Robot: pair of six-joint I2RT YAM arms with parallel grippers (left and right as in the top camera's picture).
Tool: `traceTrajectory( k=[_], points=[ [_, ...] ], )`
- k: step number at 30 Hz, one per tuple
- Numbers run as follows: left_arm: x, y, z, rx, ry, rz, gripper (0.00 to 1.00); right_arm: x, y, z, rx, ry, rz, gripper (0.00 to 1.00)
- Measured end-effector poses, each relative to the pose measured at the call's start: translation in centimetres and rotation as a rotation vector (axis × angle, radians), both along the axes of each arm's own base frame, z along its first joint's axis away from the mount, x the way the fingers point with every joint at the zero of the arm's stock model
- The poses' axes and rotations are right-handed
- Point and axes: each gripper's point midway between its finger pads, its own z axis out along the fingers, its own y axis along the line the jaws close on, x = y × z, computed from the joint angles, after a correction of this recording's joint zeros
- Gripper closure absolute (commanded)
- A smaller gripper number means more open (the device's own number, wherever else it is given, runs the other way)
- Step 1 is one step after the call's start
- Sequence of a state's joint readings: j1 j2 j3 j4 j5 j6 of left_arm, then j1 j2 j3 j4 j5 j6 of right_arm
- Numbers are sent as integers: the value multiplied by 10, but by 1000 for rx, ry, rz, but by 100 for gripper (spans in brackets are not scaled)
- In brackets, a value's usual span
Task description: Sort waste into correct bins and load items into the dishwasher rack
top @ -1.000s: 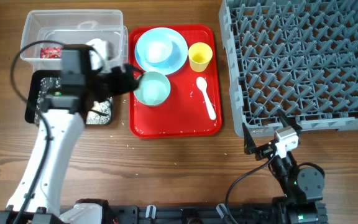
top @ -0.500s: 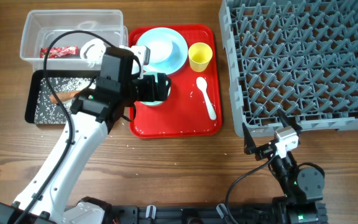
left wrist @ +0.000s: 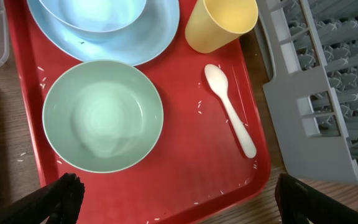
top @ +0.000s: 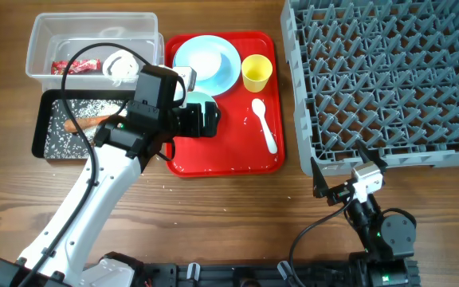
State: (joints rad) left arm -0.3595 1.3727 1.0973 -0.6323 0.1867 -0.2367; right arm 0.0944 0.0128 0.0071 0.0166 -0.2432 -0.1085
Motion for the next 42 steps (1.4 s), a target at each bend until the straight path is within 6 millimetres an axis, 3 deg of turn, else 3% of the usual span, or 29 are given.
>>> traceTrajectory(
  k=[9, 16, 24, 28, 34, 42],
  points=[
    [7, 5, 2, 22, -32, 26, 0, 0, 0, 1, 0, -4, 0, 0],
    [7, 6, 2, 26, -29, 29, 0, -1, 0, 17, -62, -95, -4, 0],
    [8, 9, 2, 35, -32, 44, 0, -10, 3, 64, -1, -226, 21, 0],
    [13, 23, 1, 39, -29, 85, 0, -12, 13, 108, 7, -203, 87, 0],
    [20, 45, 2, 43, -29, 148, 0, 24, 39, 159, 19, -71, 228, 0],
    [24, 66, 9, 38, -44, 205, 0, 85, 87, 158, 92, 266, 529, 0]
  ],
)
